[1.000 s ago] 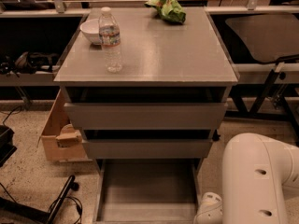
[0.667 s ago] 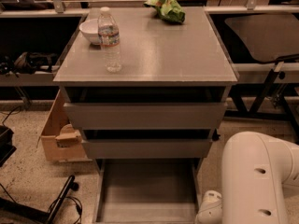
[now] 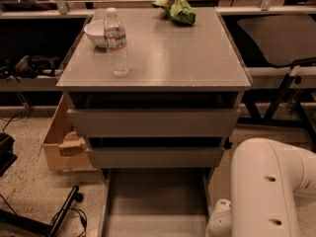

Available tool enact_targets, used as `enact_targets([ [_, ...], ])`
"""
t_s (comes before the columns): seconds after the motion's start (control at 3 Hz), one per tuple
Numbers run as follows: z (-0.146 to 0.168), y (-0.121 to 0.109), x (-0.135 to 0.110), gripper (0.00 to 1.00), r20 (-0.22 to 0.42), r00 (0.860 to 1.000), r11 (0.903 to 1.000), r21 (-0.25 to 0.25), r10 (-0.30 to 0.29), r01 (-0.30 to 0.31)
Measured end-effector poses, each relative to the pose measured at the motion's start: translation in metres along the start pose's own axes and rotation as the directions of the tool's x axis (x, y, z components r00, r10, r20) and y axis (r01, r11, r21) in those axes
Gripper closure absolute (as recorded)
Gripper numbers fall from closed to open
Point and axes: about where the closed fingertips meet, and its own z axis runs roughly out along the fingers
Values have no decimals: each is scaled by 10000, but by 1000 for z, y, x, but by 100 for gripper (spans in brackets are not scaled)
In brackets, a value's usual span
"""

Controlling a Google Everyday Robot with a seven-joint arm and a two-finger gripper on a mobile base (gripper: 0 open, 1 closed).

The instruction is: Open bottom drawer

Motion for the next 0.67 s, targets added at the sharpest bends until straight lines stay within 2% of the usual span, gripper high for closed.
enact_targets([
  [0.33,-1,-4,0,100,-1,10000,10000,0,0,0],
  [0.67,-4,-2,9,100,-166,9998,10000,-71,49,-50],
])
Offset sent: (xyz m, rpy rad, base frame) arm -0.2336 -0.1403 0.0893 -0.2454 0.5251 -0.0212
